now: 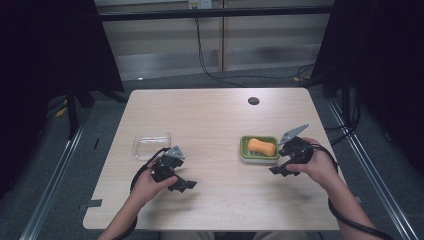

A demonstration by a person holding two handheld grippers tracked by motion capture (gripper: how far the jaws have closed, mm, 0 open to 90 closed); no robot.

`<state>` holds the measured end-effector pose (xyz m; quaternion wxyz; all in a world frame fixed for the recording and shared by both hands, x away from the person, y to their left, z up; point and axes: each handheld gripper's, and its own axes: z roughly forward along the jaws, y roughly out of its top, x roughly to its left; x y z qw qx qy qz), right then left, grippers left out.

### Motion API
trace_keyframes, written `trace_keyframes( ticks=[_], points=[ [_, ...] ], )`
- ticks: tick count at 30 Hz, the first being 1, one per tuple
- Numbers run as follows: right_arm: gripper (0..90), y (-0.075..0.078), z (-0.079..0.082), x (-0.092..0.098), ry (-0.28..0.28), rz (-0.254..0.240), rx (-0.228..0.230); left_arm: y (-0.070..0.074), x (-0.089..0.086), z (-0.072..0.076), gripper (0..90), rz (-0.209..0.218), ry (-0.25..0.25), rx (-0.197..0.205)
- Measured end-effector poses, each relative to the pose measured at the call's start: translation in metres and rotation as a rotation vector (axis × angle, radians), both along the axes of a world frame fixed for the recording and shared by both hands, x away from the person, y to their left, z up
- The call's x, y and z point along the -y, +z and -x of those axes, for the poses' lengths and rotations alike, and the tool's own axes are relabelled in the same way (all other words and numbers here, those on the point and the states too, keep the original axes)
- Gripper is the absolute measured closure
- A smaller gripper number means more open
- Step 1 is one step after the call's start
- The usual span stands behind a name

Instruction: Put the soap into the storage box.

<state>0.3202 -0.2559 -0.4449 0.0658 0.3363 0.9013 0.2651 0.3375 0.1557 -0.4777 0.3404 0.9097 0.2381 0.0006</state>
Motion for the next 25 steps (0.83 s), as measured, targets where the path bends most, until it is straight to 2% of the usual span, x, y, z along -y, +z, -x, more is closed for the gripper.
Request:
trace_keyframes(
  ticks=[7, 9, 12, 14, 15, 17, 19, 21, 22, 25],
  points=[
    [20.1, -0.005, 0.012, 0.005, -0.016, 0.002, 0.016, 0.000, 0.001, 0.000, 1.2, -0.003, -0.004, 0.007],
    [20.1, -0.007, 0.015, 0.006, -0.007, -0.020, 0.033, 0.000, 0.000, 0.000, 1.2, -0.003, -0.003, 0.004],
    [20.1, -0.011, 0.022, 0.008, -0.029, -0.040, 0.036, 0.000, 0.000, 0.000, 1.3, -0.001, -0.001, 0.003],
    [20.1, -0.014, 0.027, 0.010, -0.045, -0.074, 0.040, -0.001, 0.001, 0.000, 1.2, 0.000, -0.004, 0.006],
    [20.1, -0.016, 0.028, 0.011, -0.037, -0.078, 0.032, -0.001, 0.001, 0.000, 1.3, 0.001, -0.003, 0.006],
    [20.1, -0.016, 0.031, 0.012, -0.046, -0.065, 0.030, 0.000, 0.000, -0.001, 1.2, -0.008, -0.014, 0.010],
    [20.3, -0.016, 0.034, 0.013, -0.047, -0.068, 0.032, 0.000, 0.001, 0.000, 1.2, 0.000, -0.003, 0.010],
    [20.6, -0.018, 0.036, 0.014, -0.037, -0.066, 0.049, 0.000, 0.001, 0.000, 1.2, -0.007, -0.014, 0.006],
    [20.6, -0.019, 0.037, 0.014, -0.041, -0.060, 0.035, -0.001, 0.002, 0.000, 1.3, 0.010, -0.009, 0.010],
    [21.5, -0.021, 0.036, 0.013, -0.038, -0.062, 0.043, -0.001, 0.003, -0.001, 1.3, -0.003, -0.019, 0.009]
  ],
)
